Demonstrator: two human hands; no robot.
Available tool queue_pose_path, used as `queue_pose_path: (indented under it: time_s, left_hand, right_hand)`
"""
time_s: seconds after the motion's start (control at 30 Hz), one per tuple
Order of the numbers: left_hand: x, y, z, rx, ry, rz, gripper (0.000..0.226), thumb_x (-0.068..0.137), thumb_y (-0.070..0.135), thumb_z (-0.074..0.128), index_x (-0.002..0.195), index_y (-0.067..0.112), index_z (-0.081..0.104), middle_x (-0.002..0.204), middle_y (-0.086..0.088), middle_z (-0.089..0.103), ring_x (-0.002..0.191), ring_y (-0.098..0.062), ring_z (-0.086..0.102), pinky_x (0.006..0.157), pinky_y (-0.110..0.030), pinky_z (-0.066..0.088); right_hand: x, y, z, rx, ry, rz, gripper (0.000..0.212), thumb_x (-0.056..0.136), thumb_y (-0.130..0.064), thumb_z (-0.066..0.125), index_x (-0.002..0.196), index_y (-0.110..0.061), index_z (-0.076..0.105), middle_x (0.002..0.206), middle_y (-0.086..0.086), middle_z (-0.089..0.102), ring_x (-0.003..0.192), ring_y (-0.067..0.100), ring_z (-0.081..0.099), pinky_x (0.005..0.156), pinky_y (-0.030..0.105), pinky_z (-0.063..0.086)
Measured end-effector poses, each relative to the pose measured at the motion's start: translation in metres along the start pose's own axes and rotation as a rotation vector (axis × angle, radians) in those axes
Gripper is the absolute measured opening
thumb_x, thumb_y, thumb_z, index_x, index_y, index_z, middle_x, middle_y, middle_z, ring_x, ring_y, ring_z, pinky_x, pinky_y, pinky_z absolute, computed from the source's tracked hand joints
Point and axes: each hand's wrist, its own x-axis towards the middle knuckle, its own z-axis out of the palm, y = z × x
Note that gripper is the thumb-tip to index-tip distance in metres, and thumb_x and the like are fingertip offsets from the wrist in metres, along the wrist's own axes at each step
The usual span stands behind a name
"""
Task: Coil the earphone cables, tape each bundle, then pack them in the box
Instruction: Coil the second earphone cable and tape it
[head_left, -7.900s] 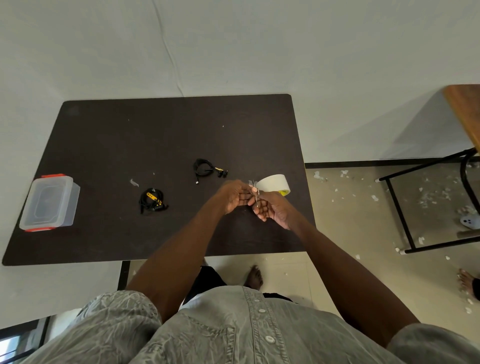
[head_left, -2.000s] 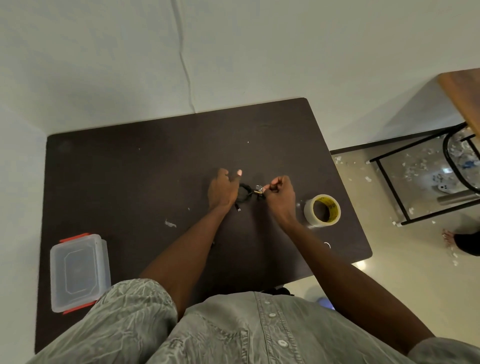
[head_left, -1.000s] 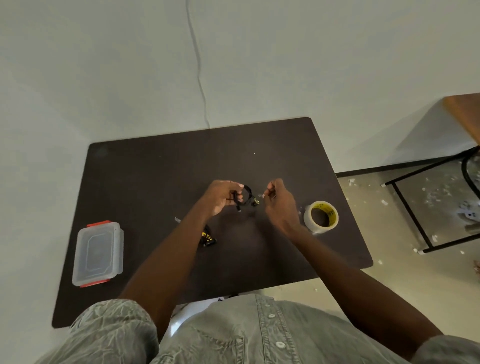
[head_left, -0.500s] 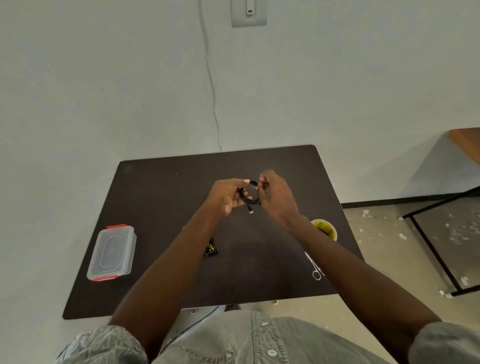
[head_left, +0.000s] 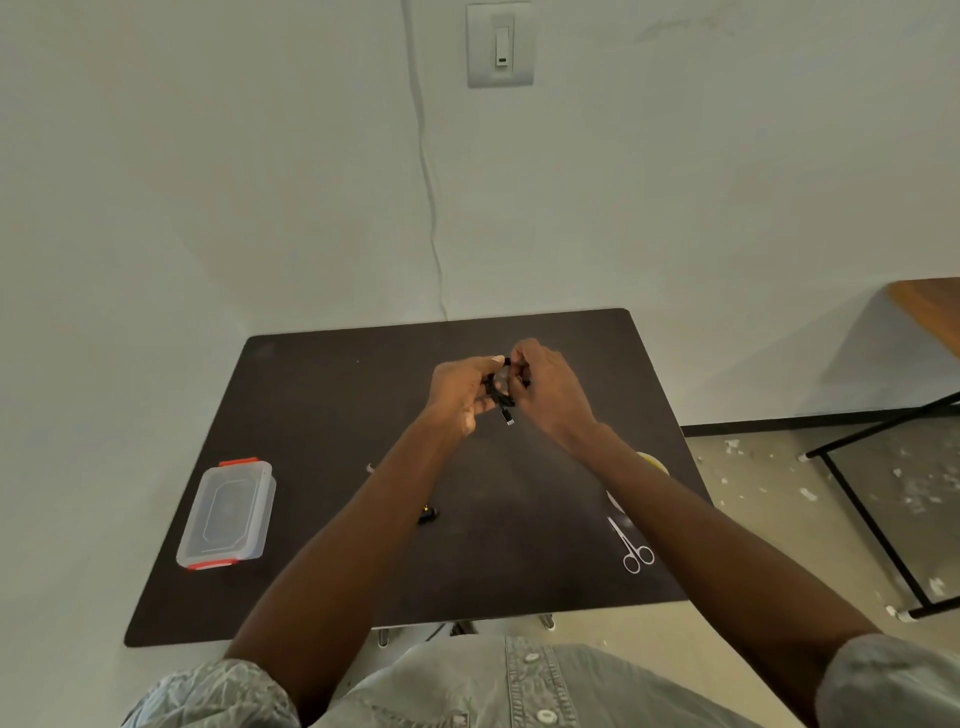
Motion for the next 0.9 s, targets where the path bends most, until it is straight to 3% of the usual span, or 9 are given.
queue_pose_path:
  time_s: [0.13, 0.3, 0.53, 0.7, 0.8, 0.9]
  left_hand:
    - [-0.004, 0.002, 0.0, -0.011, 0.001, -0.006, 0.003, 0.083, 0.005, 0.07, 0.085, 0.004, 0.07, 0.082, -0.011, 0.07, 0.073, -0.022, 0.067, 0.062, -0.033, 0.058]
    - [-0.005, 0.008, 0.003, -0.023, 0.009, 0.005, 0.004, 0.083, 0.001, 0.069, 0.086, 0.002, 0.07, 0.082, -0.012, 0.071, 0.072, -0.022, 0.068, 0.07, -0.037, 0.061]
    - [-0.002, 0.009, 0.0, 0.004, 0.016, 0.006, 0.006, 0.083, 0.0, 0.069, 0.088, 0.002, 0.071, 0.076, -0.007, 0.068, 0.061, -0.017, 0.061, 0.069, -0.036, 0.06]
    - [-0.002, 0.011, -0.003, 0.021, -0.014, 0.012, 0.01, 0.082, 0.001, 0.071, 0.092, 0.0, 0.07, 0.079, -0.01, 0.071, 0.065, -0.019, 0.066, 0.062, -0.033, 0.058]
    - [-0.002, 0.014, -0.005, 0.016, -0.025, 0.003, 0.007, 0.082, -0.001, 0.071, 0.087, 0.0, 0.067, 0.076, -0.011, 0.068, 0.063, -0.02, 0.063, 0.071, -0.038, 0.06]
    - [0.001, 0.016, -0.011, 0.025, -0.054, -0.05, 0.01, 0.083, 0.0, 0.07, 0.093, -0.001, 0.067, 0.077, -0.009, 0.066, 0.063, -0.017, 0.062, 0.066, -0.036, 0.059]
  right_hand:
    - [0.004, -0.001, 0.0, -0.019, 0.011, -0.031, 0.013, 0.084, -0.004, 0.058, 0.096, -0.005, 0.053, 0.085, 0.009, 0.062, 0.076, 0.027, 0.052, 0.074, 0.032, 0.037]
    - [0.006, -0.003, 0.004, -0.084, 0.109, -0.086, 0.005, 0.086, -0.008, 0.054, 0.09, -0.005, 0.052, 0.08, 0.011, 0.062, 0.071, 0.031, 0.054, 0.073, 0.043, 0.047]
    - [0.008, 0.001, 0.01, -0.118, 0.211, -0.141, 0.011, 0.09, -0.02, 0.047, 0.087, -0.009, 0.047, 0.076, 0.009, 0.059, 0.067, 0.03, 0.053, 0.07, 0.04, 0.046]
    - [0.011, 0.002, 0.015, -0.132, 0.212, -0.115, 0.022, 0.087, -0.009, 0.056, 0.091, -0.016, 0.036, 0.078, 0.01, 0.058, 0.069, 0.03, 0.051, 0.073, 0.032, 0.033]
    - [0.012, -0.001, 0.016, -0.116, 0.239, -0.102, 0.017, 0.087, -0.012, 0.051, 0.09, -0.016, 0.035, 0.077, 0.009, 0.056, 0.068, 0.029, 0.05, 0.072, 0.032, 0.031]
    - [0.013, -0.002, 0.019, -0.088, 0.26, -0.105, 0.016, 0.088, -0.011, 0.055, 0.089, -0.014, 0.039, 0.077, 0.009, 0.055, 0.068, 0.028, 0.049, 0.072, 0.031, 0.032]
